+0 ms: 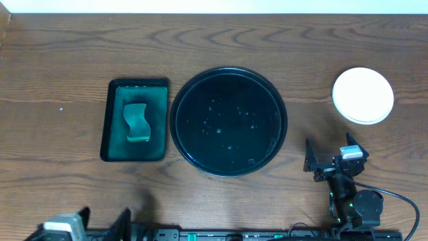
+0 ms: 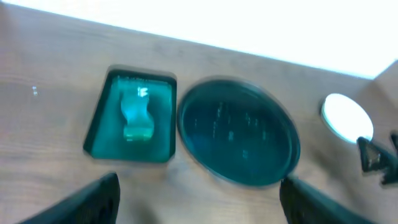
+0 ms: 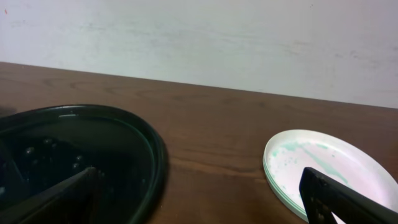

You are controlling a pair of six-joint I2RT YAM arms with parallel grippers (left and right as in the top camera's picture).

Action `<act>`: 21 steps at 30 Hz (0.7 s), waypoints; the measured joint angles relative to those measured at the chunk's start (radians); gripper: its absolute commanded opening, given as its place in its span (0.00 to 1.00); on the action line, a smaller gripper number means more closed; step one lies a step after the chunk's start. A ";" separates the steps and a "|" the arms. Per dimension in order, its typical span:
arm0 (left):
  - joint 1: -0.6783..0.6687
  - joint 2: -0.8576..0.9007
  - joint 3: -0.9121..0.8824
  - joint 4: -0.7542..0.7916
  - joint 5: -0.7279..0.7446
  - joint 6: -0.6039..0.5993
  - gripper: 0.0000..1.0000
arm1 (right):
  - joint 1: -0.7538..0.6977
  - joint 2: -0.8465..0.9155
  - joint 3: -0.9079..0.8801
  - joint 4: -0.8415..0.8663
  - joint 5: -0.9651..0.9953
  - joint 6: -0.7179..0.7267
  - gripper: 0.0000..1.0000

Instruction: Clean dirty plates on tray and stack at the side

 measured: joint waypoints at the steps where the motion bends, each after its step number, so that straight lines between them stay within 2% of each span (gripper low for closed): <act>1: 0.000 0.000 -0.002 0.036 -0.010 0.001 0.82 | 0.000 0.000 0.000 0.001 0.000 0.000 0.99; 6: 0.000 0.000 -0.049 0.229 -0.037 0.046 0.82 | 0.000 0.000 0.000 0.001 0.000 0.000 0.99; 14: 0.000 -0.006 -0.257 0.525 -0.042 0.150 0.82 | 0.000 0.000 0.000 0.001 0.000 0.000 0.99; 21: 0.028 -0.146 -0.508 0.733 -0.045 0.179 0.82 | 0.000 0.000 0.000 0.001 0.001 0.000 0.99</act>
